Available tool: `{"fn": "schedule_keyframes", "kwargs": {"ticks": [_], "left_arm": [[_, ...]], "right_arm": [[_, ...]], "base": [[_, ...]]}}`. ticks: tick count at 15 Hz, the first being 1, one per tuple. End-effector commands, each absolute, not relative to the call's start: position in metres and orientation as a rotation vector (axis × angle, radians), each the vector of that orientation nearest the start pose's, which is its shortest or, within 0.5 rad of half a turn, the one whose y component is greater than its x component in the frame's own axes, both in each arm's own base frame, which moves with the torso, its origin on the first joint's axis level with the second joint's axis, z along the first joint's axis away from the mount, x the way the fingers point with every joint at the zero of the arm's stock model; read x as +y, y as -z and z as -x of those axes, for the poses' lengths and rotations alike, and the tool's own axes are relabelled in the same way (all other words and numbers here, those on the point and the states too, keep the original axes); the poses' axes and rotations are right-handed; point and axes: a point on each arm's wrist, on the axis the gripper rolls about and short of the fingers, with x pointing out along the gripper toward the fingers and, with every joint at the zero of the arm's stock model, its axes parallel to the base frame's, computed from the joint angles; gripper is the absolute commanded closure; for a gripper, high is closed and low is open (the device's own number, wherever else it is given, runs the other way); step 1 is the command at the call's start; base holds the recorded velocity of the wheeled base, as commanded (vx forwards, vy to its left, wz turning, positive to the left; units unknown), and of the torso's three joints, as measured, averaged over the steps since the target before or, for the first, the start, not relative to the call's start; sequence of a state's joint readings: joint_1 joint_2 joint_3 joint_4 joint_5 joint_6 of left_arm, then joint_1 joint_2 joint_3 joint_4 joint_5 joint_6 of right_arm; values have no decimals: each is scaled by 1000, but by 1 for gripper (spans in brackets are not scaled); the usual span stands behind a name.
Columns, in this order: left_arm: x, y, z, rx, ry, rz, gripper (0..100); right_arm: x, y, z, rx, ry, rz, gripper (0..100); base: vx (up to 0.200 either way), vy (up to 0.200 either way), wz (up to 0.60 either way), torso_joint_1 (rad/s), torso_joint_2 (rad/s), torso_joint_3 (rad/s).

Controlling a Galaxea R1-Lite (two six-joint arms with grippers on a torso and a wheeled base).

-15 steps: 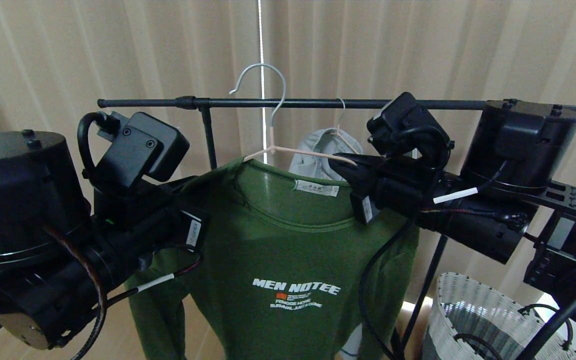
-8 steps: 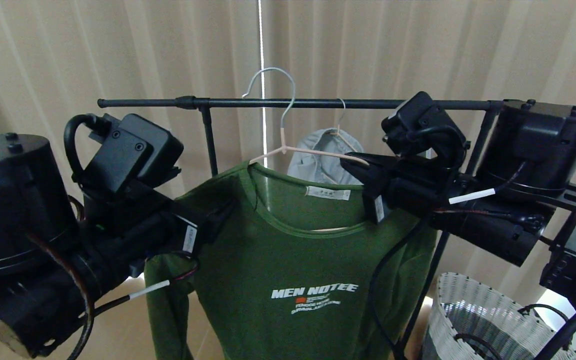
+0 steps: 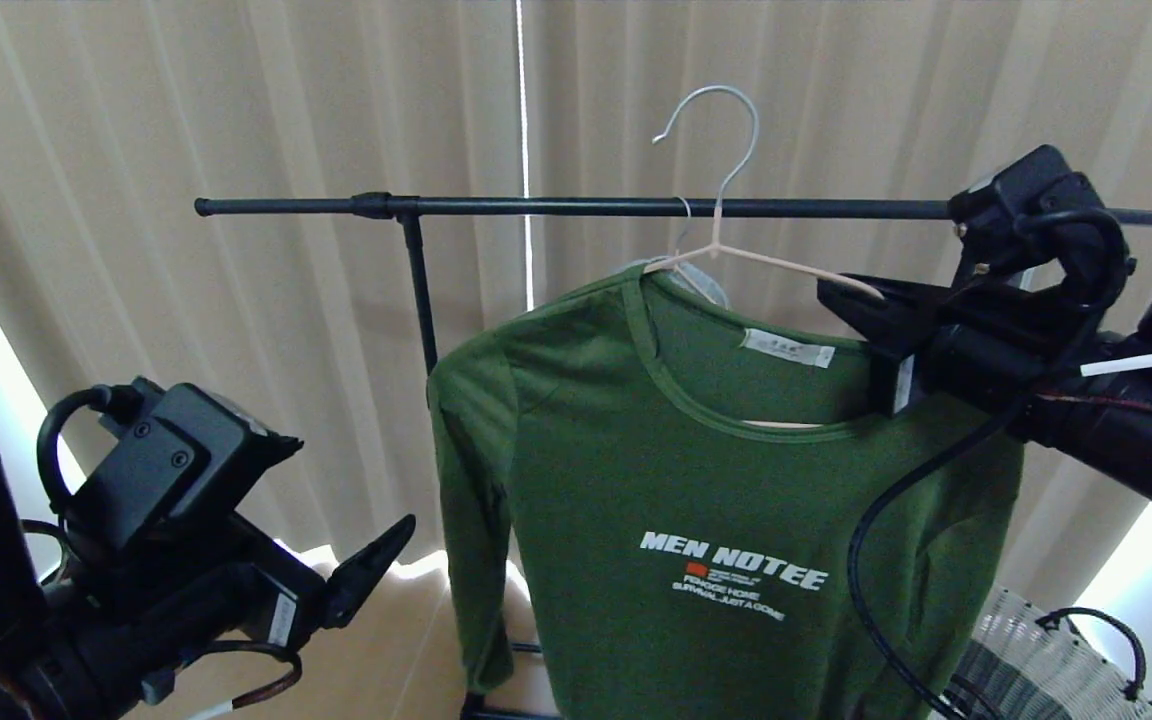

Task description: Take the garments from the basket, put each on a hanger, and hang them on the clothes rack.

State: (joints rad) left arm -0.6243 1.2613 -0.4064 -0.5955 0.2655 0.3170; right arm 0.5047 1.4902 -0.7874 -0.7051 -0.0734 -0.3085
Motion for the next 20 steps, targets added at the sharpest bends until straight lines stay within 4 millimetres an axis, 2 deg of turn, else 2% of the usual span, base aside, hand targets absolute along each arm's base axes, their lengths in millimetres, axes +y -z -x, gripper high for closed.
{"fn": "schedule_keyframes", "kwargs": {"ticks": [1,5,9,12,13,16,20], "left_arm": [[-97,-172,-147,196,387,-430,0],[-102,-169,-154,217,390,-438,0],[-107,-171,-161,218,390,-439,0],[-108,-171,-162,221,389,-440,0],[-108,-170,-162,221,389,-440,100],[-104,-169,-162,228,371,-440,100],[-73,-162,-169,283,222,-437,100]], "right_arm": [[117,-256,-217,-114,-417,286,100],[115,-262,-209,-142,-447,268,100],[117,-265,-193,-170,-514,256,100],[118,-266,-192,-172,-517,255,100],[118,-265,-192,-171,-517,255,100],[118,-265,-194,-166,-512,259,100],[103,-267,-202,-163,-433,263,100]], "base": [[0,0,0,0,0,0],[0,0,0,0,0,0],[0,0,0,0,0,0],[0,0,0,0,0,0],[0,0,0,0,0,0],[0,0,0,0,0,0],[0,0,0,0,0,0]]}}
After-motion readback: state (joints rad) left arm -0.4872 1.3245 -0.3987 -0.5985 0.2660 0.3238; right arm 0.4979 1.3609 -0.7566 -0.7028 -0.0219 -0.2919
